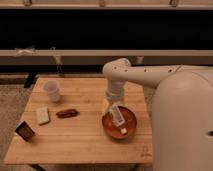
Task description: Knock the eraser over
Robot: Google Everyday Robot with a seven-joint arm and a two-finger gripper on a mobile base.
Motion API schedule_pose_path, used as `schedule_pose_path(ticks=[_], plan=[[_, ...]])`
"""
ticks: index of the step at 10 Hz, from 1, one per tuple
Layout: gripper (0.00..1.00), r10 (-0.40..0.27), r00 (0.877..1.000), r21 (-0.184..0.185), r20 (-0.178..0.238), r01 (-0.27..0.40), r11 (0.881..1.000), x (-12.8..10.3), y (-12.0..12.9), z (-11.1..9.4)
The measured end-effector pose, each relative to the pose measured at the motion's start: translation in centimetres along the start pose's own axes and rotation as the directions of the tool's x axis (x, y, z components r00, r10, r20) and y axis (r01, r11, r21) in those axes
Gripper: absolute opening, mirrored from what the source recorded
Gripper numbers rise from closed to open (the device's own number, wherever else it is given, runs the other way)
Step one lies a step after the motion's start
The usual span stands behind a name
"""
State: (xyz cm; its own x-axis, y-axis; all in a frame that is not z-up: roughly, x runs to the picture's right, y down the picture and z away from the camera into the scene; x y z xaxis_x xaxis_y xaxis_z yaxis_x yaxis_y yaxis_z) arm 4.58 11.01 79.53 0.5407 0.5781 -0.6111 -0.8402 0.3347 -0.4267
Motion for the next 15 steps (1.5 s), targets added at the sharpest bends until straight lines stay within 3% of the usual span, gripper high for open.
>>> schedule_pose_path(ticks=[5,7,8,11,13,15], plan=[[0.80,-0.014,1.000,0.018,0.004,0.014,1.000,0.1,0.3,-0.2],[0.80,-0.066,0.998,0.052,0.023,0.065,0.997,-0.1,2.3,-0.4],[0.80,-0.107,0.994,0.074,0.028,0.105,0.992,-0.2,4.4,-0.3],[0.80,-0.215,0.976,0.144,0.026,0.209,0.967,-0.3,9.7,0.5],[0.80,-0.271,0.963,0.184,0.003,0.265,0.946,-0.3,11.1,1.4],[0.80,-0.339,0.940,0.208,-0.035,0.339,0.918,-0.6,14.0,3.5]])
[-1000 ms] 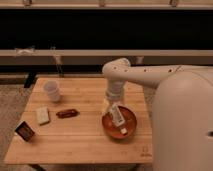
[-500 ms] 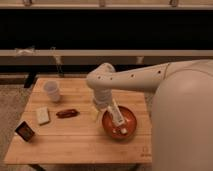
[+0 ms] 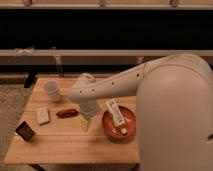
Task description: Knock the eraser over
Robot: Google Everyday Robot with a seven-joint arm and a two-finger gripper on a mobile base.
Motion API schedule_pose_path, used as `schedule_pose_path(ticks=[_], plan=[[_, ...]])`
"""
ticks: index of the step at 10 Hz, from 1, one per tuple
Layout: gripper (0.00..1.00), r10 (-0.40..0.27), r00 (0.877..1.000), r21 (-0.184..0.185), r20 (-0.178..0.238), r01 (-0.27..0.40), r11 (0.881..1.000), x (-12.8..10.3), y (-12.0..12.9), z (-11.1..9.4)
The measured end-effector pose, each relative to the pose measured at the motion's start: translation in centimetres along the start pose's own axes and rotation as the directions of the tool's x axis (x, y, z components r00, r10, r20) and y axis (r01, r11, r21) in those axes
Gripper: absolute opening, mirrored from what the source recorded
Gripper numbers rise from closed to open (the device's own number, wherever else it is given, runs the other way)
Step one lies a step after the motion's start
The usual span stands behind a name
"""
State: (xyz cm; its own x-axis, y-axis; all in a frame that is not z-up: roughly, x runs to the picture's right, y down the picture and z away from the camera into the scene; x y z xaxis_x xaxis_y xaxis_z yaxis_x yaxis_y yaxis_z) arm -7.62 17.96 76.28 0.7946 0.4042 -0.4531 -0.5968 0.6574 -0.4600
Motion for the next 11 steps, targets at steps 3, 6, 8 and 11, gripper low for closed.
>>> schedule_pose_path(ticks=[3,6,8,11], plan=[[0.80,-0.108,0.994,0.026,-0.026,0.108,0.994,-2.4,3.6,1.4],[0.80,-0.215,0.976,0.025,-0.022,0.216,0.976,-5.5,8.9,1.3],[0.80,-0.286,0.958,0.032,-0.011,0.287,0.958,-7.4,12.5,0.8],[0.80,-0.375,0.927,0.048,0.021,0.374,0.926,-11.2,16.8,-0.2]])
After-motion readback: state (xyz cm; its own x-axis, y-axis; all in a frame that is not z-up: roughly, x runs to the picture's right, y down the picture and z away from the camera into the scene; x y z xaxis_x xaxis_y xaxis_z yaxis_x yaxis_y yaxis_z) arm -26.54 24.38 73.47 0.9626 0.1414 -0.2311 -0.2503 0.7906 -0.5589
